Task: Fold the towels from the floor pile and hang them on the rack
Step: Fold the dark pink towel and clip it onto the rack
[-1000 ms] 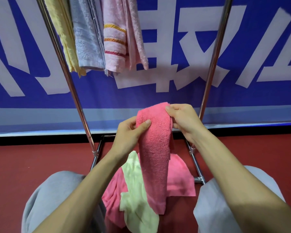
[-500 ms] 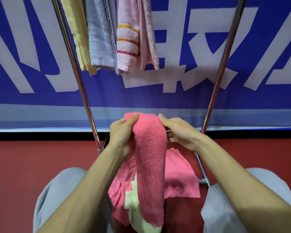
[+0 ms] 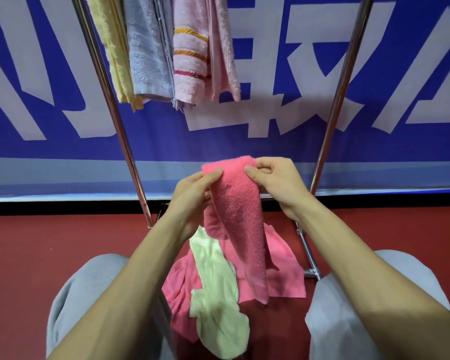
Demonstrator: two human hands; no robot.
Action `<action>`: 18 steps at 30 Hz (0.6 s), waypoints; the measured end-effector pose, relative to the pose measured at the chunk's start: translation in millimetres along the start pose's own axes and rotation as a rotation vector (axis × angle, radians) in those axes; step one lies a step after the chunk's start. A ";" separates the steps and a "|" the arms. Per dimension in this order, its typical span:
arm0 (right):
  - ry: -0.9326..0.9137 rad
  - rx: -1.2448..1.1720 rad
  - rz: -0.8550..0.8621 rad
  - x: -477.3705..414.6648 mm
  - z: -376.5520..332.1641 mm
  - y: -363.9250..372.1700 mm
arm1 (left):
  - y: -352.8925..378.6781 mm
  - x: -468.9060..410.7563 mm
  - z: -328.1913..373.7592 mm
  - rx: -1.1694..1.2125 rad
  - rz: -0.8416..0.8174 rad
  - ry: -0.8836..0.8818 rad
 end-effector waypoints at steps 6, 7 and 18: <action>0.097 -0.043 0.153 -5.2 9.5 -12.3 | 18.0 9.3 -19.0 -0.279 -0.211 -0.020; 0.123 -0.077 0.179 -5.2 11.3 -14.8 | 20.2 10.2 -19.2 -0.273 -0.221 -0.004; 0.209 -0.122 -0.047 5.1 14.7 -21.1 | 21.5 3.7 -8.5 -0.107 -0.026 0.162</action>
Point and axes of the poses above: each hand's wrist, its own x-axis away from the middle knuckle, its own y-axis out of the palm, z = x × y, the point moved 4 cm from there along -x, towards the middle knuckle, and after that the axes turned 3 degrees about y, right-handed, at the moved point
